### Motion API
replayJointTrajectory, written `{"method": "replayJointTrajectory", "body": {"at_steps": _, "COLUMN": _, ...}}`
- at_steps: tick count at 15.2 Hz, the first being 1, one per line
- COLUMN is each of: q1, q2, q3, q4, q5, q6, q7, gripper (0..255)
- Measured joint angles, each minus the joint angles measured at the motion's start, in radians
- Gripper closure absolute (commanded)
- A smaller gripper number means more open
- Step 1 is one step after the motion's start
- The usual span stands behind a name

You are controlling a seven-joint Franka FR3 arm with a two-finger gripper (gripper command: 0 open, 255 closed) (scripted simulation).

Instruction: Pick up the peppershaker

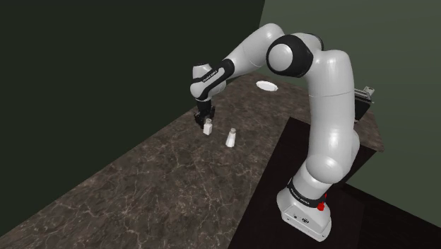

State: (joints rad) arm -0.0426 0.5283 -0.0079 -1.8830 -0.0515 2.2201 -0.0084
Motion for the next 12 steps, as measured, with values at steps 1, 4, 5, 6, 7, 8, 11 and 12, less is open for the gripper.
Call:
{"method": "replayJointTrajectory", "body": {"at_steps": 1, "q1": 0.000, "q2": 0.001, "q3": 0.000, "q4": 0.001, "q5": 0.000, "q6": 0.001, "q7": 0.000, "gripper": 255}}
{"method": "replayJointTrajectory", "body": {"at_steps": 4, "q1": 0.001, "q2": 0.002, "q3": 0.001, "q4": 0.001, "q5": 0.000, "q6": 0.002, "q7": 0.000, "gripper": 255}}
{"method": "replayJointTrajectory", "body": {"at_steps": 5, "q1": 0.001, "q2": 0.002, "q3": 0.001, "q4": 0.001, "q5": 0.000, "q6": 0.002, "q7": 0.000, "gripper": 255}}
{"method": "replayJointTrajectory", "body": {"at_steps": 6, "q1": 0.001, "q2": 0.002, "q3": 0.001, "q4": 0.001, "q5": 0.001, "q6": 0.003, "q7": 0.000, "gripper": 255}}
{"method": "replayJointTrajectory", "body": {"at_steps": 7, "q1": 0.001, "q2": 0.002, "q3": 0.001, "q4": 0.002, "q5": 0.001, "q6": 0.003, "q7": 0.000, "gripper": 255}}
{"method": "replayJointTrajectory", "body": {"at_steps": 8, "q1": 0.001, "q2": 0.003, "q3": 0.002, "q4": 0.002, "q5": 0.001, "q6": 0.003, "q7": 0.000, "gripper": 255}}
{"method": "replayJointTrajectory", "body": {"at_steps": 11, "q1": 0.000, "q2": -0.010, "q3": 0.000, "q4": -0.001, "q5": 0.000, "q6": -0.009, "q7": -0.001, "gripper": 255}}
{"method": "replayJointTrajectory", "body": {"at_steps": 12, "q1": -0.001, "q2": -0.019, "q3": 0.000, "q4": 0.001, "q5": 0.001, "q6": -0.018, "q7": -0.002, "gripper": 255}}
